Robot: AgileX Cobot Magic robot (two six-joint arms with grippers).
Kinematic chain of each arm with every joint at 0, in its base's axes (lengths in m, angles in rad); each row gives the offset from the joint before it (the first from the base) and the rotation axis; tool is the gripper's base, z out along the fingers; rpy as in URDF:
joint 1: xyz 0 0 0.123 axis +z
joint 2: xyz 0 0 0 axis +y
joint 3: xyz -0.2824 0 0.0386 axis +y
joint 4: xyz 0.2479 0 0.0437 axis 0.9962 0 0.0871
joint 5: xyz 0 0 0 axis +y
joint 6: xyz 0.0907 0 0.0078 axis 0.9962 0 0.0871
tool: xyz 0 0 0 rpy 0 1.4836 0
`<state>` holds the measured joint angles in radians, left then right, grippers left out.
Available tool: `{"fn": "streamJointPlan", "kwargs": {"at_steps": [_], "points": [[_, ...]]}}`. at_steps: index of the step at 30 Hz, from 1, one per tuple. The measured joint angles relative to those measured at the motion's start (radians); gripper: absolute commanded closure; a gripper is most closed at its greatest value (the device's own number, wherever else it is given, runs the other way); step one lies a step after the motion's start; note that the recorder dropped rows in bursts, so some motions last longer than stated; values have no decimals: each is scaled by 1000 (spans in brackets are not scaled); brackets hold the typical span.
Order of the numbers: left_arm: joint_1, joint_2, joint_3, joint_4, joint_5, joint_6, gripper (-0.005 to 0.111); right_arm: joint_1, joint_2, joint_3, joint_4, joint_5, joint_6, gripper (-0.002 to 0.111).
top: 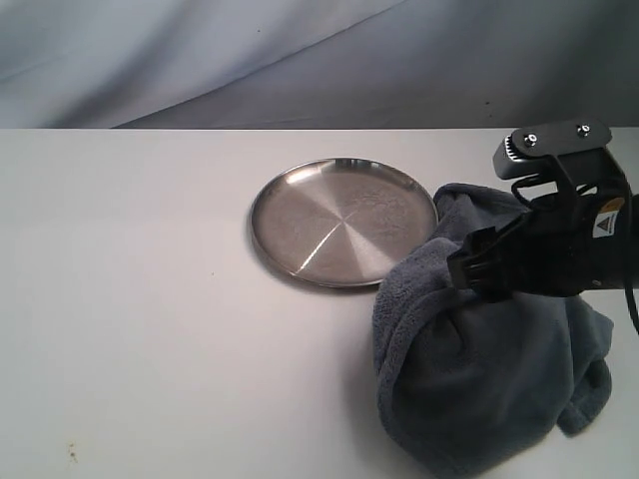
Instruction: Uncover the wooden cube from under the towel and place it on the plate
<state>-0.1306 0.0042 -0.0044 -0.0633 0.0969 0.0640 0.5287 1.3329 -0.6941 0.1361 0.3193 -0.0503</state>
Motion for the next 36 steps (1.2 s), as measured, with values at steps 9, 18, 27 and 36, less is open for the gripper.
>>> {"fn": "streamJointPlan", "kwargs": {"at_steps": [9, 18, 27, 36], "points": [[0, 0, 0, 0, 0, 0, 107, 4, 67, 0, 2, 12, -37, 44], [0, 0, 0, 0, 0, 0, 107, 6, 77, 0, 4, 37, -41, 70], [0, 0, 0, 0, 0, 0, 107, 6, 77, 0, 4, 49, -41, 61], [0, 0, 0, 0, 0, 0, 107, 6, 77, 0, 10, 49, -44, 35]]}}
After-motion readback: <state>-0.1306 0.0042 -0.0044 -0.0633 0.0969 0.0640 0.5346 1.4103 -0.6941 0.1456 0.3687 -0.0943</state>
